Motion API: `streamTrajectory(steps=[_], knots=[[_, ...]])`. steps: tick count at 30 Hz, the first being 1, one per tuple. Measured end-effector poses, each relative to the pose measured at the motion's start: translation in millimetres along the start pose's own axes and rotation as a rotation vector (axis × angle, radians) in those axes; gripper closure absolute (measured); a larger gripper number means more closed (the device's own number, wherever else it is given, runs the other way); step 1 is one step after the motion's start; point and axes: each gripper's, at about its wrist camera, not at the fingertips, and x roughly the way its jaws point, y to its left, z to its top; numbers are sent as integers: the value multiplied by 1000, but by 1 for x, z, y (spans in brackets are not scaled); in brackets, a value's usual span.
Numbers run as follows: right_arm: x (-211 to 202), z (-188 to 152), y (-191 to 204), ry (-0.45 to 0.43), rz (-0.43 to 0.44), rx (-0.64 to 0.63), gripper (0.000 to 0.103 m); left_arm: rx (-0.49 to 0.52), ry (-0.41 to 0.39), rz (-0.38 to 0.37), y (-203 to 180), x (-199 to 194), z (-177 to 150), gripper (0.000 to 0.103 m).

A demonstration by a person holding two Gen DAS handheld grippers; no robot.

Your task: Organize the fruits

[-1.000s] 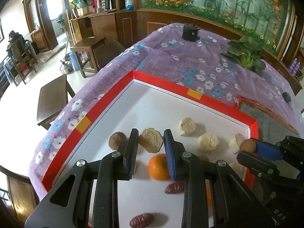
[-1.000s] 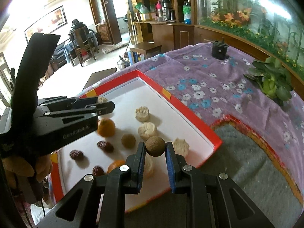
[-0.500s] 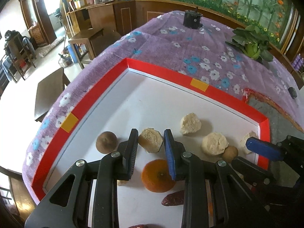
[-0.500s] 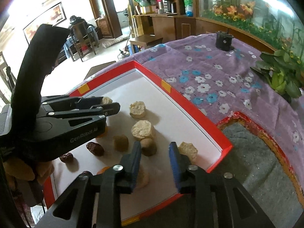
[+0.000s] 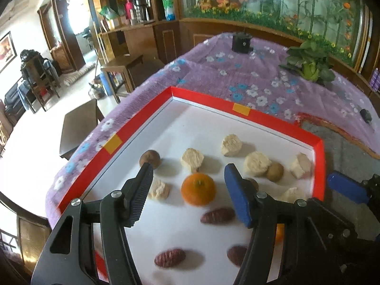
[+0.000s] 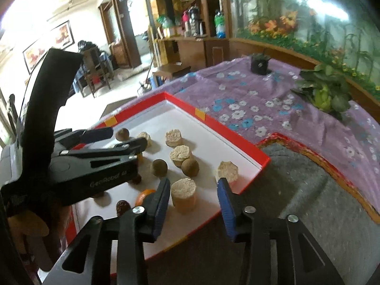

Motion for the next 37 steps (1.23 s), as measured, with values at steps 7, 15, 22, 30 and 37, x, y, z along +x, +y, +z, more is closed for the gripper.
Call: streamTrajectory(steps=[7, 15, 22, 30, 37], knots=[[-31, -22, 1, -54, 4, 67, 53, -14, -82, -18, -3, -46, -30, 40], [-47, -42, 12, -66, -17, 63, 52, -32, -97, -15, -3, -70, -57, 40], [-51, -48, 15, -61, -17, 65, 52, -22, -114, -25, -6, -79, -63, 40], [-54, -49, 16, -64, -12, 66, 52, -2, -130, 3, -10, -78, -65, 40], [-57, -48, 8, -62, -22, 81, 52, 2, -128, 6, -10, -78, -66, 40]])
